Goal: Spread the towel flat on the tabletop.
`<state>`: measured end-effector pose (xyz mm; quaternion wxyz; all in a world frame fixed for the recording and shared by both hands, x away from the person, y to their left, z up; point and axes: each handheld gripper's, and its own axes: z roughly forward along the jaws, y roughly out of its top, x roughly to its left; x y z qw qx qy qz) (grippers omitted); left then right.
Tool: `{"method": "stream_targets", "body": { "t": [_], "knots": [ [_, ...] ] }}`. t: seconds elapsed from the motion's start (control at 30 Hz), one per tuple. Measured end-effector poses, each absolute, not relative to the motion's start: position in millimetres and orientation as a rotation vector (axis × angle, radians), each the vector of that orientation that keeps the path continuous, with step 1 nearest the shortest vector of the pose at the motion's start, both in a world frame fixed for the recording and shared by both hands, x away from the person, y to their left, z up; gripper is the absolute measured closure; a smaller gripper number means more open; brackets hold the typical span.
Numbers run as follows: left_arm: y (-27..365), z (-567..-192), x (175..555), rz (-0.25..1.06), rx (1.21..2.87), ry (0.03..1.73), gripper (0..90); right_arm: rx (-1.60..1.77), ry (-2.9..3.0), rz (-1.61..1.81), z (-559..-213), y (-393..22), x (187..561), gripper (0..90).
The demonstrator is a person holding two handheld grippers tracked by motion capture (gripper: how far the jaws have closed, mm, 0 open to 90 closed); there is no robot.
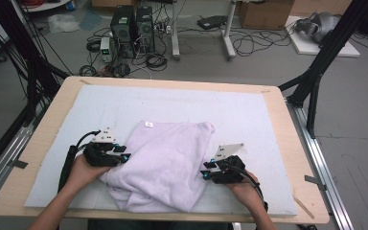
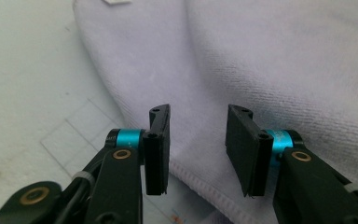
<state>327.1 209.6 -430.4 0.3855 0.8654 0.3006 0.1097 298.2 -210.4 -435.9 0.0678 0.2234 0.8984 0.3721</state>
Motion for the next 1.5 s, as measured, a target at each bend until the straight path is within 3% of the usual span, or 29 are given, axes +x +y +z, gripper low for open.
{"method": "stream_targets", "body": {
  "t": [0.07, 0.13, 0.17, 0.3, 0.47, 0.6, 0.73, 0.8, 0.93, 1.03, 1.1, 1.5],
  "knots": [
    [208.5, -432.8, 326.5, 0.272, 2.216, 0.76, 63.7, 0.683, 2.709, 1.122, -440.7, -208.9, 300.6, 71.0],
    [206.9, -434.6, 325.7, 0.259, 2.219, 0.744, 72.4, 0.7, 2.725, 1.144, -440.4, -211.1, 302.1, 87.2],
    [205.6, -435.1, 325.1, 0.255, 2.217, 0.743, 77.1, 0.696, 2.735, 1.139, -440.2, -211.9, 301.7, 88.1],
    [204.3, -434.3, 323.9, 0.258, 2.226, 0.735, 84.3, 0.677, 2.759, 1.119, -436.1, -215.3, 293.6, 88.9],
    [206.0, -434.1, 322.2, 0.26, 2.215, 0.744, 83.5, 0.669, 2.724, 1.159, -423.6, -230.2, 272.0, 88.9],
    [209.7, -430.4, 320.9, 0.274, 2.203, 0.758, 72.3, 0.672, 2.673, 1.235, -407.9, -243.2, 255.1, 87.9],
    [215.0, -429.8, 323.9, 0.276, 2.197, 0.8, 61.2, 0.725, 2.641, 1.221, -410.4, -248.7, 263.4, 73.6],
    [214.7, -433.1, 325.1, 0.256, 2.205, 0.81, 60.3, 0.739, 2.659, 1.196, -419.8, -243.7, 271.1, 68.6],
    [211.2, -437.8, 324.7, 0.225, 2.217, 0.781, 72.5, 0.708, 2.703, 1.145, -436.8, -225.8, 281.4, 67.0],
    [208.1, -436.5, 322.1, 0.236, 2.235, 0.757, 83.4, 0.708, 2.725, 1.133, -440.0, -219.8, 286.5, 81.1],
    [207.8, -435.7, 319.8, 0.253, 2.235, 0.752, 85.1, 0.701, 2.741, 1.131, -439.2, -220.2, 287.1, 86.2],
    [224.1, -421.1, 276.8, 0.249, 2.203, 0.713, 86.0, 0.595, 2.758, 1.239, -415.4, -226.1, 245.8, 86.2]
  ]
}}
